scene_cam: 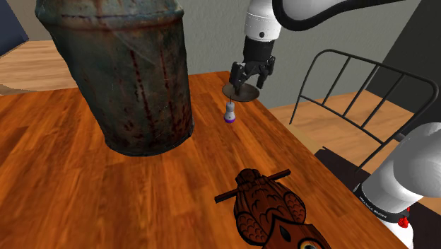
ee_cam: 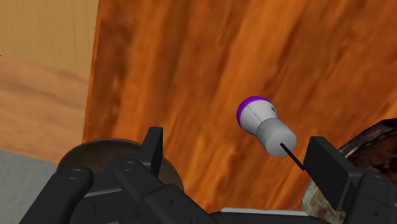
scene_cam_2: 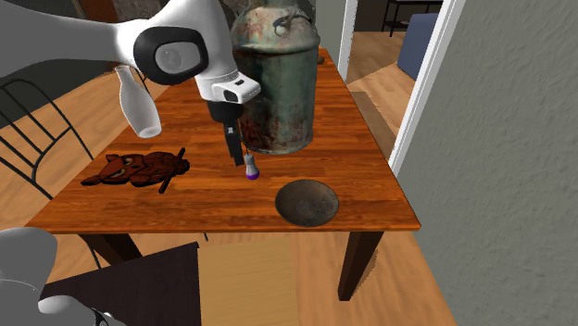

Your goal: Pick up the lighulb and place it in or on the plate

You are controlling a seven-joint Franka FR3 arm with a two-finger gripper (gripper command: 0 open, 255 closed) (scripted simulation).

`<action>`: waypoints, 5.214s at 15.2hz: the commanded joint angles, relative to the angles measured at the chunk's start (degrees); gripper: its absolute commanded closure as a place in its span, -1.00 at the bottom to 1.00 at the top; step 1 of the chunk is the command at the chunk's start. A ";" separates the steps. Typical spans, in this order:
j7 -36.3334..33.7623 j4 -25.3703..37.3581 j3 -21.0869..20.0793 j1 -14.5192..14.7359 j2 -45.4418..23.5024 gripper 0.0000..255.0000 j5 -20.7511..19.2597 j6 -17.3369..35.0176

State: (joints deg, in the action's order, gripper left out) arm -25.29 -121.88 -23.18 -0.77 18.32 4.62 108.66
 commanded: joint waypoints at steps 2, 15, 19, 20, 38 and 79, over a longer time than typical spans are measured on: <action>-5.91 4.26 -2.74 -0.25 -6.79 -1.00 -0.93 1.74; -7.45 0.70 -3.52 -0.14 -9.63 -1.00 -1.81 7.84; -7.45 0.71 -3.52 -0.14 -9.63 1.00 -1.81 7.84; -7.45 0.71 -3.52 -0.14 -9.63 1.00 -1.81 7.84; -6.94 7.16 -3.00 -0.29 -8.28 1.00 -1.38 0.15; 9.37 15.49 6.55 -8.48 -19.61 1.00 -5.37 2.36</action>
State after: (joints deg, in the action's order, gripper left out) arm -15.92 -106.07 -16.64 -9.24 -1.33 -0.76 110.70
